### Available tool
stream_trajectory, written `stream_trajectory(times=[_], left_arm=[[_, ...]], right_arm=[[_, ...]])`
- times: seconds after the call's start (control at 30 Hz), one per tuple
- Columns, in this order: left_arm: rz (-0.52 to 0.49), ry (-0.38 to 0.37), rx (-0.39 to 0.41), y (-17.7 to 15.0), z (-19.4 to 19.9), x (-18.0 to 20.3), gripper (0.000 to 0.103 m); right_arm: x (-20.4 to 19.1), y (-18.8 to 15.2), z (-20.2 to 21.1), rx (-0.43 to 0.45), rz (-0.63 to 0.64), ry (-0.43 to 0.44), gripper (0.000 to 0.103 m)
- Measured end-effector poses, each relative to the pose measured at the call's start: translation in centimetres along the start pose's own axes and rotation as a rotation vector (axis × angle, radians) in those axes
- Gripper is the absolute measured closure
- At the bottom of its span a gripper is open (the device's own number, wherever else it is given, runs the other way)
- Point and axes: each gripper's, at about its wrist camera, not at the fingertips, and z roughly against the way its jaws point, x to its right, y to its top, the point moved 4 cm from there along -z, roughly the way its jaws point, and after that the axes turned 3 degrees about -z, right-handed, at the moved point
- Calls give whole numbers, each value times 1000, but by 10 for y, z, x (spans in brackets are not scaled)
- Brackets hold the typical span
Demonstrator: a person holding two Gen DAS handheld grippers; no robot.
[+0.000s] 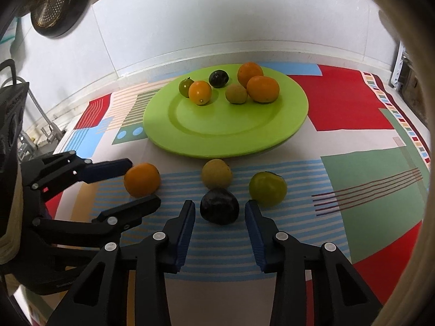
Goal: Organize fruits
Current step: 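Grasp an orange with the left tool while the right tool grasps a dark plum, then lower the orange and plum onto the green plate and open both tools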
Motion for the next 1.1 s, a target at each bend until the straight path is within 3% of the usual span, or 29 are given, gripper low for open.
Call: stream_trajectory(times=[0.13, 0.67, 1.1], left_arm=[[21, 1, -10, 0, -3, -1, 71], [124, 34, 6, 1, 24, -3, 72], [234, 89, 44, 0, 66, 5, 72]], right_arm=[[0, 0, -2, -5, 5, 2, 69], [-2, 3, 11, 19, 12, 25, 73], [-9, 4, 54, 90, 44, 60, 73]])
